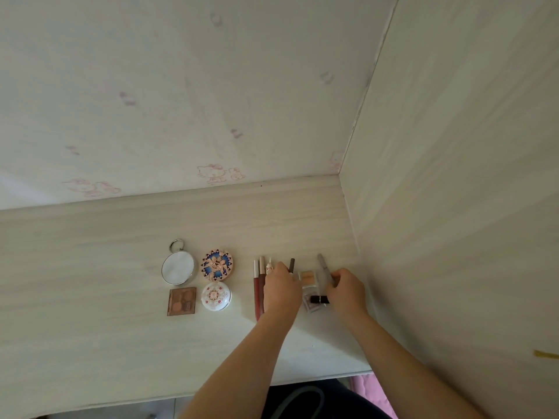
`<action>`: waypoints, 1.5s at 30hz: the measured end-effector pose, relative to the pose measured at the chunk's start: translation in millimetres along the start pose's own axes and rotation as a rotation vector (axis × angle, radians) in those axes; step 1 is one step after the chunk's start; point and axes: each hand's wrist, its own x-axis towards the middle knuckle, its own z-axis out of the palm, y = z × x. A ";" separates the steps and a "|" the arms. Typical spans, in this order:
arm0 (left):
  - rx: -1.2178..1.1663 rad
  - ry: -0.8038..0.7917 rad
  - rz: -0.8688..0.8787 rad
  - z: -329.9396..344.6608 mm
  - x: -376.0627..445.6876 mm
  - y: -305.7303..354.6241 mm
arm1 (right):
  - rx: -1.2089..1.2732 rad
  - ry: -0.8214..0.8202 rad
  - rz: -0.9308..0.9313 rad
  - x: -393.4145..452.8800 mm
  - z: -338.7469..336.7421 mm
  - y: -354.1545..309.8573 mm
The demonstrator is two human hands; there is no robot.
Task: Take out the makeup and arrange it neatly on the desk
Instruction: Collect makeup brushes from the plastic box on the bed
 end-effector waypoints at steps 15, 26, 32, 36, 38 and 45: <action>0.108 0.002 0.136 11.3 -4.8 0.7 | 0.047 0.052 -0.043 0.1 2.5 -6.0; 0.263 -0.031 0.385 7.9 -20.3 -8.4 | 0.005 0.007 -0.062 -6.2 7.9 3.1; 0.377 0.023 0.485 15.1 -23.3 -14.0 | 0.027 0.009 -0.036 -5.4 6.9 4.9; 0.352 0.091 0.462 11.3 -23.0 -19.2 | 0.027 0.017 -0.040 -2.4 3.3 4.1; 0.311 0.149 0.404 5.9 -22.7 -26.6 | 0.022 0.026 -0.038 -1.3 2.1 3.9; 0.317 0.217 0.351 0.7 -18.1 -37.3 | -0.016 -0.026 -0.048 -1.7 2.9 1.7</action>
